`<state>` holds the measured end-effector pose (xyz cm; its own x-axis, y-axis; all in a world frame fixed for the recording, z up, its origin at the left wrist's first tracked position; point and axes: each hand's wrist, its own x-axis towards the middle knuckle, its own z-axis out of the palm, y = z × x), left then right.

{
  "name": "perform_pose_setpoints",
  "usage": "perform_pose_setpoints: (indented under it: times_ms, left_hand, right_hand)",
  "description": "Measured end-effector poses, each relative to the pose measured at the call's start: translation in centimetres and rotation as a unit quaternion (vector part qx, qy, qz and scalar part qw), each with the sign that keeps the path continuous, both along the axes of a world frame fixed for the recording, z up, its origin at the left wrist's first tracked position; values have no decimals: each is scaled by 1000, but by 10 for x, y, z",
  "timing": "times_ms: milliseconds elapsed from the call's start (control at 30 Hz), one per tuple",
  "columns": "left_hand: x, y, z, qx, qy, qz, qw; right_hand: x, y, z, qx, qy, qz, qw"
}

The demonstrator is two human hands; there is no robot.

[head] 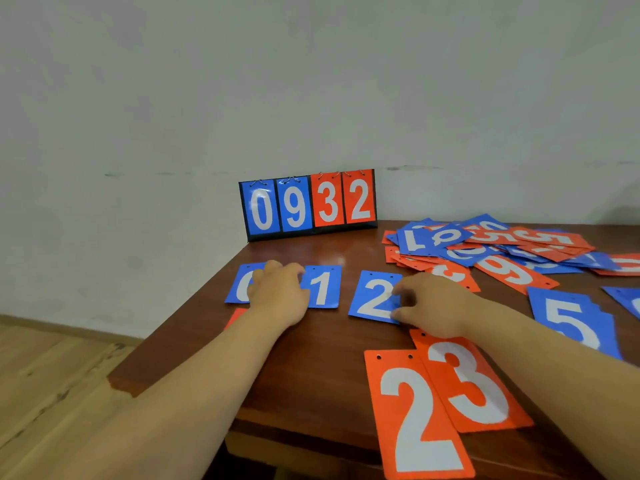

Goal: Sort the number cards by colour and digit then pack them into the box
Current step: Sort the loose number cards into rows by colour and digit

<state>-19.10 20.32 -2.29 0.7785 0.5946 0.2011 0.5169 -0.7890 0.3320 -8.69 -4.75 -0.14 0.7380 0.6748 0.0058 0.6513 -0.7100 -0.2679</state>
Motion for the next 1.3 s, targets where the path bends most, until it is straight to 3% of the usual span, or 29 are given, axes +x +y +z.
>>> perform_pose_setpoints:
  times_ms: [167, 400, 600, 733, 900, 1100, 1300]
  left_hand:
    - [-23, -47, 13, 45, 32, -87, 995]
    - [-96, -132, 15, -31, 132, -254, 958]
    - [-98, -139, 13, 20, 149, -228, 962]
    - [-91, -145, 17, 17, 181, -223, 958]
    - [-83, -154, 19, 19, 154, -217, 964]
    - [-41, -166, 38, 29, 108, -216, 970]
    - [45, -169, 46, 38, 111, -227, 967]
  right_hand:
    - [-2, -5, -1, 5, 17, 9, 1000]
    - [-36, -50, 8, 27, 12, 21, 999]
    - [-69, -92, -17, -53, -12, 45, 998]
    - [-73, -109, -18, -49, -23, 14, 998]
    - [-70, -119, -12, -11, -18, 9, 1000]
    - [-32, -139, 17, 44, -7, -64, 997]
    - [41, -160, 33, 14, 21, -165, 986]
